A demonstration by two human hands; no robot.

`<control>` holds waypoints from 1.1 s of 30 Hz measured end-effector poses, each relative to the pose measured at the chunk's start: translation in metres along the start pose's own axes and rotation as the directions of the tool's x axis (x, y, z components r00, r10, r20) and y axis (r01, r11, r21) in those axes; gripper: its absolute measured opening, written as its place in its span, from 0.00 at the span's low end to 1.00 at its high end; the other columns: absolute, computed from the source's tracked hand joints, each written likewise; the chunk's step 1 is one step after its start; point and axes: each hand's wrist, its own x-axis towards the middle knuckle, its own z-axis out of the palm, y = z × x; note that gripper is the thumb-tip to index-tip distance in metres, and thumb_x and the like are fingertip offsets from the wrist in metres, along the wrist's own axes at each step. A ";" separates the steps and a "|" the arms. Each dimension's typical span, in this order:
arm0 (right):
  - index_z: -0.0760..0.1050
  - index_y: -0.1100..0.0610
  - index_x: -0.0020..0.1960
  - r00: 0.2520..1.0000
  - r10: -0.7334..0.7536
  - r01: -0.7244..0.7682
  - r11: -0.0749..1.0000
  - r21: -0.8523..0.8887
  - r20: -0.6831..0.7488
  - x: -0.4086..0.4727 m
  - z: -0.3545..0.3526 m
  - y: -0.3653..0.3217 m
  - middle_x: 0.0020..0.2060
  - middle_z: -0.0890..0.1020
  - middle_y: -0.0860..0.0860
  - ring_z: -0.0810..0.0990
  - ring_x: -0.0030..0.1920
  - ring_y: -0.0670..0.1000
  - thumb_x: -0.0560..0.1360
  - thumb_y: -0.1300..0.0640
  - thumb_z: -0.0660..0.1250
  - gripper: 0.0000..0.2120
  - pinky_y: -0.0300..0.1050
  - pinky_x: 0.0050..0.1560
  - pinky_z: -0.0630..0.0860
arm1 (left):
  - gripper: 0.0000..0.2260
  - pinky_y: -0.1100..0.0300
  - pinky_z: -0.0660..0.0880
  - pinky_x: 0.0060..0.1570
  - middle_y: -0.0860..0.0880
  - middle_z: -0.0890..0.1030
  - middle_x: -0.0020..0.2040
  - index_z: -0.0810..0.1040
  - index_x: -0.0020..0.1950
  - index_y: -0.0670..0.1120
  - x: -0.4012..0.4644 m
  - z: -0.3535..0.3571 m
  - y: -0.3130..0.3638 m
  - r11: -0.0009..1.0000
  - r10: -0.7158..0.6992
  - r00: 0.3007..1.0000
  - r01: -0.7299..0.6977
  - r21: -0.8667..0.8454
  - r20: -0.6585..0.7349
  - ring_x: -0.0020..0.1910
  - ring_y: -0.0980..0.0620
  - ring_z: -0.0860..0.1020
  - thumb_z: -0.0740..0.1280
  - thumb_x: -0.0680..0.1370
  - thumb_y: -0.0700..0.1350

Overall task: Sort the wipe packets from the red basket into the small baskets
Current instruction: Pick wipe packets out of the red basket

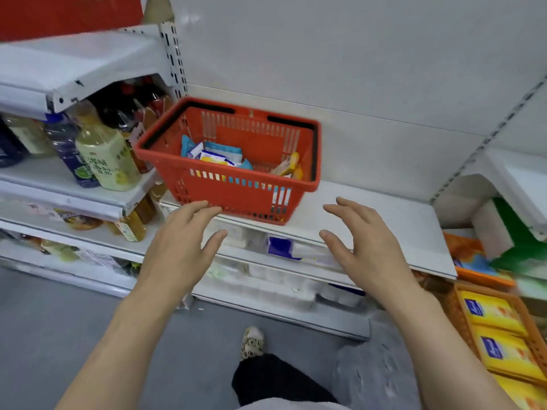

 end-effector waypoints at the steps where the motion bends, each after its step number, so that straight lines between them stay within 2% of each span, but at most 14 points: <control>1: 0.72 0.48 0.70 1.000 -0.006 0.006 1.000 0.008 -0.005 0.023 0.008 -0.003 0.70 0.72 0.46 0.67 0.70 0.47 0.78 0.47 0.66 0.21 0.39 0.64 0.63 | 0.19 0.47 0.72 0.63 0.45 0.76 0.65 0.77 0.66 0.45 0.020 0.001 -0.008 1.000 0.012 1.000 -0.012 0.012 -0.005 0.64 0.44 0.73 0.70 0.76 0.49; 5: 0.74 0.51 0.68 0.999 -0.042 0.042 0.998 0.047 -0.002 0.117 0.034 -0.014 0.68 0.75 0.50 0.71 0.67 0.51 0.76 0.50 0.70 0.21 0.37 0.62 0.63 | 0.18 0.47 0.72 0.62 0.45 0.76 0.64 0.77 0.65 0.45 0.108 0.001 -0.041 0.997 0.028 1.000 -0.029 0.065 0.009 0.64 0.43 0.73 0.69 0.77 0.49; 7: 0.75 0.52 0.67 0.998 -0.062 0.059 0.996 0.065 0.032 0.159 0.044 -0.018 0.67 0.76 0.51 0.72 0.67 0.53 0.75 0.52 0.71 0.21 0.40 0.64 0.65 | 0.18 0.48 0.73 0.61 0.44 0.77 0.64 0.77 0.66 0.45 0.144 0.002 -0.057 0.998 0.010 1.000 -0.012 0.067 0.028 0.63 0.43 0.74 0.69 0.77 0.49; 10: 0.74 0.51 0.68 0.992 -0.076 0.071 0.997 0.043 0.105 0.211 0.057 -0.018 0.67 0.76 0.50 0.71 0.68 0.53 0.76 0.50 0.70 0.21 0.46 0.68 0.68 | 0.18 0.48 0.72 0.62 0.43 0.77 0.63 0.78 0.65 0.44 0.188 0.008 -0.081 0.997 -0.011 0.999 0.007 0.070 0.053 0.62 0.41 0.75 0.70 0.77 0.49; 15: 0.73 0.50 0.69 0.960 0.000 0.006 1.000 -0.023 0.281 0.273 0.086 -0.023 0.66 0.76 0.50 0.72 0.67 0.54 0.77 0.47 0.68 0.22 0.47 0.65 0.69 | 0.20 0.53 0.67 0.65 0.47 0.75 0.66 0.75 0.68 0.46 0.239 0.023 -0.115 0.998 -0.042 0.988 0.035 0.045 0.148 0.65 0.45 0.72 0.67 0.78 0.51; 19: 0.70 0.50 0.70 0.853 0.092 -0.015 0.988 -0.152 0.514 0.315 0.131 -0.029 0.63 0.77 0.53 0.74 0.65 0.56 0.77 0.42 0.66 0.24 0.51 0.63 0.72 | 0.22 0.56 0.64 0.67 0.50 0.74 0.68 0.72 0.70 0.49 0.282 0.041 -0.144 1.000 -0.003 0.951 0.003 0.002 0.309 0.68 0.48 0.69 0.66 0.78 0.55; 23: 0.67 0.48 0.73 0.749 0.113 -0.034 0.991 -0.132 0.653 0.353 0.180 -0.046 0.66 0.77 0.53 0.76 0.64 0.56 0.78 0.43 0.65 0.25 0.47 0.60 0.71 | 0.28 0.54 0.63 0.70 0.49 0.68 0.74 0.66 0.75 0.52 0.321 0.058 -0.168 1.000 -0.012 0.827 0.005 0.014 0.561 0.73 0.48 0.65 0.65 0.77 0.59; 26: 0.63 0.43 0.76 0.586 0.177 -0.125 0.984 -0.127 0.790 0.373 0.215 -0.049 0.71 0.73 0.53 0.73 0.67 0.57 0.80 0.40 0.59 0.25 0.47 0.63 0.70 | 0.29 0.54 0.65 0.69 0.48 0.68 0.74 0.66 0.75 0.51 0.340 0.065 -0.179 1.000 -0.006 0.778 -0.001 0.010 0.629 0.72 0.48 0.66 0.65 0.77 0.60; 28: 0.66 0.44 0.74 0.501 0.238 -0.125 0.971 -0.203 0.832 0.376 0.230 -0.045 0.72 0.72 0.53 0.72 0.68 0.57 0.80 0.37 0.56 0.24 0.49 0.66 0.69 | 0.29 0.55 0.64 0.68 0.49 0.68 0.74 0.65 0.75 0.50 0.349 0.069 -0.185 1.000 0.004 0.758 -0.009 0.004 0.652 0.72 0.48 0.66 0.65 0.77 0.59; 30: 0.73 0.51 0.66 0.506 0.286 -0.153 0.958 -0.242 0.814 0.375 0.235 -0.041 0.65 0.77 0.54 0.76 0.62 0.57 0.80 0.36 0.56 0.24 0.49 0.60 0.73 | 0.30 0.55 0.65 0.67 0.48 0.68 0.74 0.64 0.76 0.49 0.356 0.073 -0.189 1.000 0.007 0.733 -0.022 0.013 0.680 0.72 0.48 0.67 0.65 0.78 0.60; 33: 0.75 0.53 0.47 0.628 0.365 -0.288 0.929 -0.231 0.687 0.372 0.228 -0.028 0.47 0.81 0.51 0.79 0.48 0.54 0.75 0.36 0.65 0.19 0.45 0.43 0.72 | 0.32 0.54 0.65 0.68 0.48 0.66 0.75 0.62 0.77 0.48 0.365 0.080 -0.188 0.999 0.006 0.695 -0.043 0.033 0.719 0.73 0.47 0.65 0.64 0.78 0.60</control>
